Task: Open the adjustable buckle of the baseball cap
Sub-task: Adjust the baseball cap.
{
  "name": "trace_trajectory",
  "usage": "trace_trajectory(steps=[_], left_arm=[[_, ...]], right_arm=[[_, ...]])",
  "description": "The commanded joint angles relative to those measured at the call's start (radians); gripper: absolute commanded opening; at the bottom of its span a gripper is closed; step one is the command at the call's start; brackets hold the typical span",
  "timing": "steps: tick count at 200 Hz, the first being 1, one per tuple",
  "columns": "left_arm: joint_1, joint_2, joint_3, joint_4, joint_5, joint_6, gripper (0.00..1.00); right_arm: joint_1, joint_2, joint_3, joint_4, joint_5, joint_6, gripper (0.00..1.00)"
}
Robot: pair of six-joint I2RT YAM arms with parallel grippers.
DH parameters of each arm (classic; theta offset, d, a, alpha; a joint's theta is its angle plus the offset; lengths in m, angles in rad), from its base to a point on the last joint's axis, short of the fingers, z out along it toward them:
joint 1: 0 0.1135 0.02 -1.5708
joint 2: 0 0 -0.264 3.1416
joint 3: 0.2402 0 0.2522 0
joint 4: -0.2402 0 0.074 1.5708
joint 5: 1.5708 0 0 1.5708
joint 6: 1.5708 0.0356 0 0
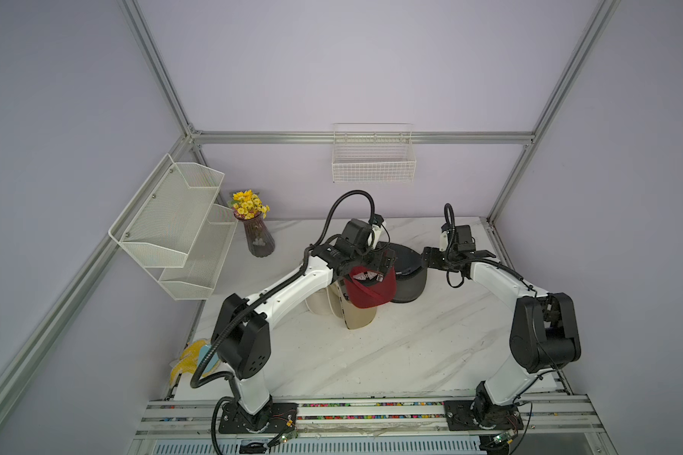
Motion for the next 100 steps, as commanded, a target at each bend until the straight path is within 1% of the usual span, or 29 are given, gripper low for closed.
trace_trajectory(steps=[1,9,35,48,55,62,67,73,75,100], left_arm=[[-0.029,0.069,0.079,0.134,0.084,-0.082,1.00],[-0.033,0.102,0.090,0.162,0.110,-0.102,1.00],[-0.046,0.189,0.113,0.173,0.123,-0.132,1.00],[-0.048,0.207,0.093,0.174,0.115,-0.133,1.00],[-0.047,0.210,0.075,0.173,0.104,-0.132,1.00],[-0.048,0.209,0.052,0.173,0.088,-0.129,1.00],[-0.046,0.207,0.034,0.173,0.076,-0.125,1.00],[-0.044,0.207,0.016,0.173,0.064,-0.122,1.00],[-0.042,0.209,0.008,0.173,0.060,-0.122,1.00],[-0.018,0.212,-0.059,0.148,0.021,-0.116,1.00]], right_arm=[[-0.006,0.061,-0.018,0.095,-0.072,0.050,0.82],[-0.005,0.090,-0.019,0.117,-0.080,0.059,0.81],[-0.005,0.181,0.000,0.158,-0.103,0.082,0.80],[-0.005,0.196,-0.002,0.179,-0.122,0.092,0.76],[-0.004,0.198,-0.005,0.190,-0.136,0.094,0.67],[-0.005,0.199,-0.008,0.197,-0.151,0.094,0.53],[-0.005,0.195,-0.009,0.199,-0.159,0.094,0.34],[-0.005,0.193,-0.012,0.200,-0.163,0.094,0.07],[-0.005,0.191,-0.012,0.200,-0.161,0.095,0.00],[-0.019,0.128,-0.032,0.186,-0.097,0.102,0.00]])
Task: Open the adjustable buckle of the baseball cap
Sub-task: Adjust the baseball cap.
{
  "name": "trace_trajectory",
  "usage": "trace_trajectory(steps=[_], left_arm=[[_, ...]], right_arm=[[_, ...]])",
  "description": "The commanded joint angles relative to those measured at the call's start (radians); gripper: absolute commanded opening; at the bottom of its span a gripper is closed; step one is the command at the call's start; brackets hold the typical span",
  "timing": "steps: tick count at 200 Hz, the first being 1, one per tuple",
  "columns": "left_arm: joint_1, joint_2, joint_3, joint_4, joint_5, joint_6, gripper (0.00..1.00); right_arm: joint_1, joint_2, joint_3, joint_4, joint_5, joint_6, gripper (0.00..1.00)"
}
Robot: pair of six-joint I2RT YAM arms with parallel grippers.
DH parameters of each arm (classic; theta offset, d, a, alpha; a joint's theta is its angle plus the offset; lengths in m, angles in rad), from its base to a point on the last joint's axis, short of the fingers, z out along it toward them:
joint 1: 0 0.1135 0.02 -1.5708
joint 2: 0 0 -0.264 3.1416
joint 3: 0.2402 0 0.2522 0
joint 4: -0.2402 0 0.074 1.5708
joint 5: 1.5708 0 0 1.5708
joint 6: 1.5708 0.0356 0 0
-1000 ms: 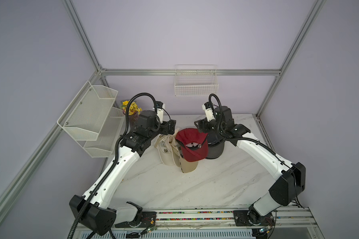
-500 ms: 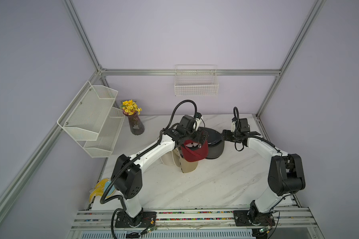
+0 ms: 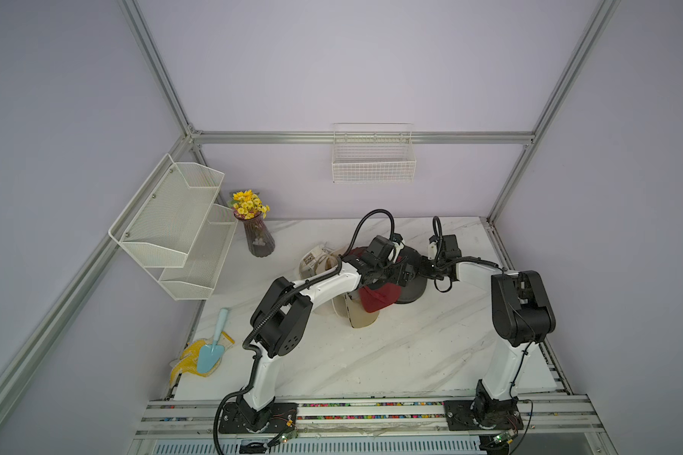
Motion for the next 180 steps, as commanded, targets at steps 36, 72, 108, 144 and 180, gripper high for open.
trace_trajectory(steps=[36,72,108,144,180], left_arm=[[0.077,-0.049,-0.170,-0.037,-0.078,0.014,1.00],[0.144,-0.132,-0.274,-0.042,-0.097,0.050,1.00],[0.153,-0.179,-0.234,-0.086,-0.110,0.096,1.00],[0.134,-0.176,-0.145,-0.105,-0.091,0.096,1.00],[0.129,-0.194,-0.104,-0.111,-0.081,0.100,1.00]], right_arm=[[-0.069,-0.161,-0.028,-0.076,0.206,-0.036,0.00],[-0.090,-0.160,-0.040,-0.149,0.220,-0.070,0.00],[-0.089,-0.212,-0.081,-0.185,0.292,-0.088,0.64],[-0.090,-0.288,-0.068,-0.221,0.319,-0.079,0.72],[-0.089,-0.327,-0.051,-0.250,0.361,-0.082,0.72]])
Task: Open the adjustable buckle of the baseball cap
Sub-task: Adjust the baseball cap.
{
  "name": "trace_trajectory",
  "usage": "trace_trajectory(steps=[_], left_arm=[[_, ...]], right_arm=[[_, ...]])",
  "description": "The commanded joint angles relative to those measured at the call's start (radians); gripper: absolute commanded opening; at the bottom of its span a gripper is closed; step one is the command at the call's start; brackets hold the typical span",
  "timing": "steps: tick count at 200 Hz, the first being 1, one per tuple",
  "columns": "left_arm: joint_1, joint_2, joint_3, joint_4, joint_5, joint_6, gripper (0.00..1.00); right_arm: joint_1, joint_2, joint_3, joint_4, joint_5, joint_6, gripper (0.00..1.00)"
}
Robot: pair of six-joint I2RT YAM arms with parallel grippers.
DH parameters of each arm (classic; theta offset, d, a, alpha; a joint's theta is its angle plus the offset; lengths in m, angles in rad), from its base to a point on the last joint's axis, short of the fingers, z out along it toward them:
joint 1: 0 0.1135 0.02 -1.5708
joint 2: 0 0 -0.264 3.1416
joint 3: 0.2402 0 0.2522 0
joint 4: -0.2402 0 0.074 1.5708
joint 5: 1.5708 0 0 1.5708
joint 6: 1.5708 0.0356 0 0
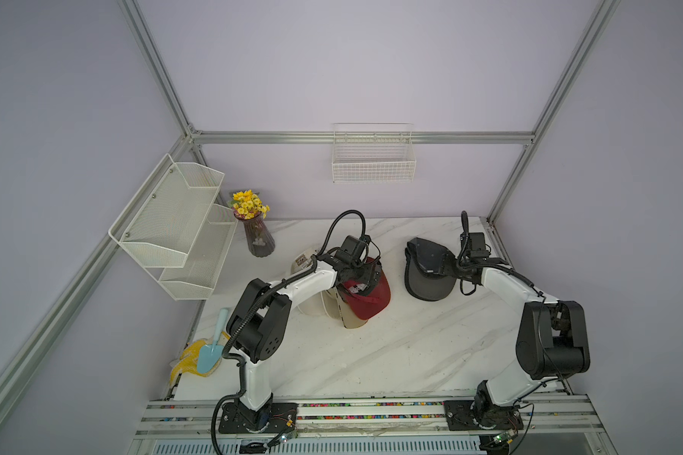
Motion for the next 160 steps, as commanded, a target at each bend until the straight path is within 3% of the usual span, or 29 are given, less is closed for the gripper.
trace_trajectory(steps=[1,160], left_arm=[[-0.001,-0.052,0.048,-0.001,0.011,0.014,1.00],[-0.002,-0.074,0.037,-0.004,0.009,0.023,1.00]], right_arm=[[0.004,-0.035,0.023,-0.038,0.055,0.001,0.72],[0.001,0.089,0.088,0.012,0.052,-0.005,0.70]])
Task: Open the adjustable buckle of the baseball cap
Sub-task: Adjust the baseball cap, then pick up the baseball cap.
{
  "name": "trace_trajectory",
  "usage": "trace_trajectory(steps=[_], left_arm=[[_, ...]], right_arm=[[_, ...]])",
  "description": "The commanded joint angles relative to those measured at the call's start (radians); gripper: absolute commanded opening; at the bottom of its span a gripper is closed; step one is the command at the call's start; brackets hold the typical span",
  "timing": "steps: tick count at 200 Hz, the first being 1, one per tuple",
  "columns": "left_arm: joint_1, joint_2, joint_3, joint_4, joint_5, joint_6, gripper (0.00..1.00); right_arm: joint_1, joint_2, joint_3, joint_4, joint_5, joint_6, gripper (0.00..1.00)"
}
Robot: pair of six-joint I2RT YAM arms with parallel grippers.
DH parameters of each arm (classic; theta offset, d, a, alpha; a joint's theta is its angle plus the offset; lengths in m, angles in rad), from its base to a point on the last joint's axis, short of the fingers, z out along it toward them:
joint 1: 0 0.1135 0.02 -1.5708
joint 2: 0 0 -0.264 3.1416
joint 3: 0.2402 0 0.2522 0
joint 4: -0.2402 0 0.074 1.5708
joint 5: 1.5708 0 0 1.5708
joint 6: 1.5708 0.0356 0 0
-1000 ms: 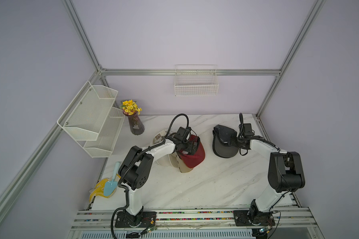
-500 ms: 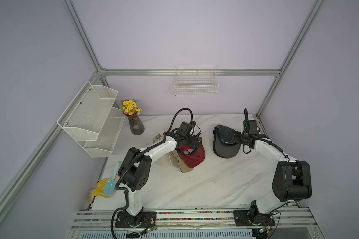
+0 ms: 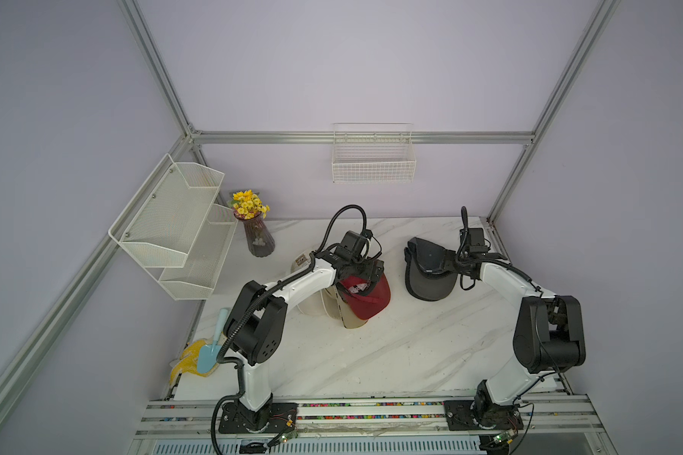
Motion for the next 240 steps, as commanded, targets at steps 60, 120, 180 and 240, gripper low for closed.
trace_trajectory(steps=[60,120,180,240], left_arm=[[0.002,-0.056,0.026,0.006,0.007,0.021,1.00],[0.003,-0.094,0.014,0.003,-0.003,0.019,1.00],[0.014,-0.121,0.013,-0.003,-0.013,0.023,1.00],[0.017,-0.166,0.004,-0.002,-0.025,0.029,1.00]], right_arm=[[0.001,0.017,0.021,0.024,0.018,-0.009,0.71],[0.001,0.006,0.021,0.040,-0.040,-0.009,0.27],[0.001,-0.061,0.053,0.020,-0.074,0.000,0.00],[0.002,-0.177,0.099,0.001,-0.194,0.039,0.00]])
